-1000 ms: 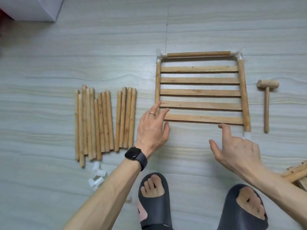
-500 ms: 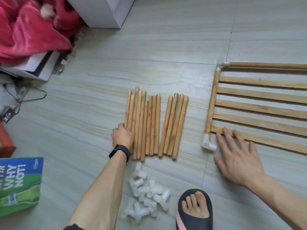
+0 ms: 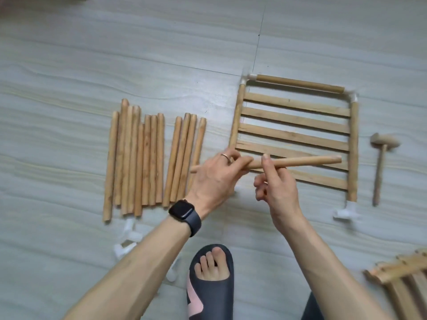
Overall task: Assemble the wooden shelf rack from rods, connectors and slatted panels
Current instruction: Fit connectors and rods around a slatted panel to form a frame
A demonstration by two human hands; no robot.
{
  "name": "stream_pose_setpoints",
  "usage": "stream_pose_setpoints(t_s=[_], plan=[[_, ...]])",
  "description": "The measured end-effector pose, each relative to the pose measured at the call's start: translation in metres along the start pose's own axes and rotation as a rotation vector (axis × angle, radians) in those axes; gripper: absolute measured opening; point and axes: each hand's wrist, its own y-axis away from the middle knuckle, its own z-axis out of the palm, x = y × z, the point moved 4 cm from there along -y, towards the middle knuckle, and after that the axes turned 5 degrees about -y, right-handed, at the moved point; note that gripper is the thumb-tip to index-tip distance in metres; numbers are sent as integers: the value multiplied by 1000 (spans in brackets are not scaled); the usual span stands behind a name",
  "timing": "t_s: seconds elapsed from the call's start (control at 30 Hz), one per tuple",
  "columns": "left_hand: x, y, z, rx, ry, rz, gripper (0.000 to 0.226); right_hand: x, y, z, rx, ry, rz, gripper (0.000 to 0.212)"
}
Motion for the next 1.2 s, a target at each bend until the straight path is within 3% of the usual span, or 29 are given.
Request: stream_pose_setpoints(t_s=[0.1,0.23,0.3,0.33,0.4,0.47,0.67,1.03,1.2], plan=[[19,7,20,40,79,-76,38,3,1,-28,274,-48,-13,34],[4,37,36,77,313,-578,63,14,4,-72,637,-147,43,28],[-3,45,47,18,489,-816,59,22,10,-85,731,-142,48,28],[-5,46,50,-12,497,-848,51,26,13,-88,759,-130,47,27],[-7,45,50,-19,444,-809,30,34,19,-89,786,-95,50,27],[-11,48,50,19,475,-829,24,40,23,-87,772,-42,59,28],[-15,56,57,7,618,-954,26,48,24,-75,700,3,45,31],[-14,56,58,55,661,-1066,23,38,26,-82,780,-29,-16,31],[-11,53,57,45,600,-1067,20,24,35,-72,704,221,-244,35]])
